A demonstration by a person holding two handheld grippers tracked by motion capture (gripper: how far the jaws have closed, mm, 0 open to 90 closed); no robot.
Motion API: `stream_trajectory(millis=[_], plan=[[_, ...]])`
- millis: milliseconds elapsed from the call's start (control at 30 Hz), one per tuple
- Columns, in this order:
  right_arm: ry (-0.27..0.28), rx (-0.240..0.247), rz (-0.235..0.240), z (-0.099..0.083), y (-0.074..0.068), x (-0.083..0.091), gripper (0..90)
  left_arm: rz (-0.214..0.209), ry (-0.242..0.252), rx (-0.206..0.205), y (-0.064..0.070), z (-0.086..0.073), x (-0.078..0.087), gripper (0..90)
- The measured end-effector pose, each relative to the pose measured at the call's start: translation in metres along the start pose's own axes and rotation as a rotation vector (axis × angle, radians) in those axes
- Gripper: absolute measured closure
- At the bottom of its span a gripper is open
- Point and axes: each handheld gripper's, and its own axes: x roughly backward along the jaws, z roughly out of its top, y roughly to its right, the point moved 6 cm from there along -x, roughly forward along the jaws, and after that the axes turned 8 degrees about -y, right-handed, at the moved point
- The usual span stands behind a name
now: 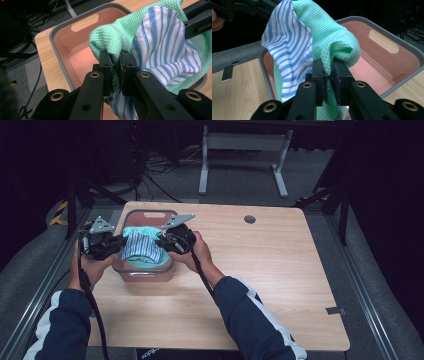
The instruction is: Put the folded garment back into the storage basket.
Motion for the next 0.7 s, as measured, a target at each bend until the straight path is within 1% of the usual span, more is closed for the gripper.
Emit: stream_trajectory(millis=[67,167,233,300,367,400,433,500,533,600,667,700], plan=[[-0.002,-0.002,0.000,0.000,0.001,-0.001,80.9,0.002,-0.001,-0.002,0.000,0.000,-0.001,82.4],[-0.008,-0.004,0.000,-0.002,0.001,-0.007,80.5,0.008,-0.010,-0.003,-0.004,-0.004,-0.006,82.4],[-0.016,-0.003,0.004,-0.003,0.001,-0.011,80.3,0.006,-0.012,0.008,-0.005,-0.006,-0.008,82.4],[-0.021,-0.003,0.001,-0.003,0.002,-0.012,80.3,0.005,-0.016,0.009,-0.005,-0.007,-0.008,82.3],[-0.025,-0.010,0.002,-0.004,0.003,-0.015,80.3,0.013,-0.014,0.003,-0.006,-0.007,-0.010,82.3],[-0.027,-0.009,0.002,-0.004,0.003,-0.016,80.1,0.015,-0.022,-0.008,-0.006,-0.008,-0.011,82.3],[-0.032,-0.013,0.004,-0.005,0.003,-0.017,79.1,0.021,-0.026,-0.008,-0.006,-0.008,-0.012,82.0],[-0.036,-0.016,0.003,-0.006,0.003,-0.018,78.7,0.025,-0.026,-0.007,-0.007,-0.009,-0.014,81.5],[-0.039,-0.016,0.003,-0.006,0.003,-0.019,78.7,0.026,-0.030,0.001,-0.007,-0.010,-0.014,80.9],[-0.043,-0.016,0.004,-0.007,0.004,-0.020,78.6,0.023,-0.026,-0.004,-0.007,-0.011,-0.016,80.7],[-0.048,-0.013,0.001,-0.008,0.004,-0.021,78.5,0.037,-0.033,-0.003,-0.008,-0.012,-0.017,80.2],[-0.052,-0.012,0.000,-0.008,0.004,-0.022,78.3,0.038,-0.030,0.008,-0.008,-0.012,-0.017,79.0]])
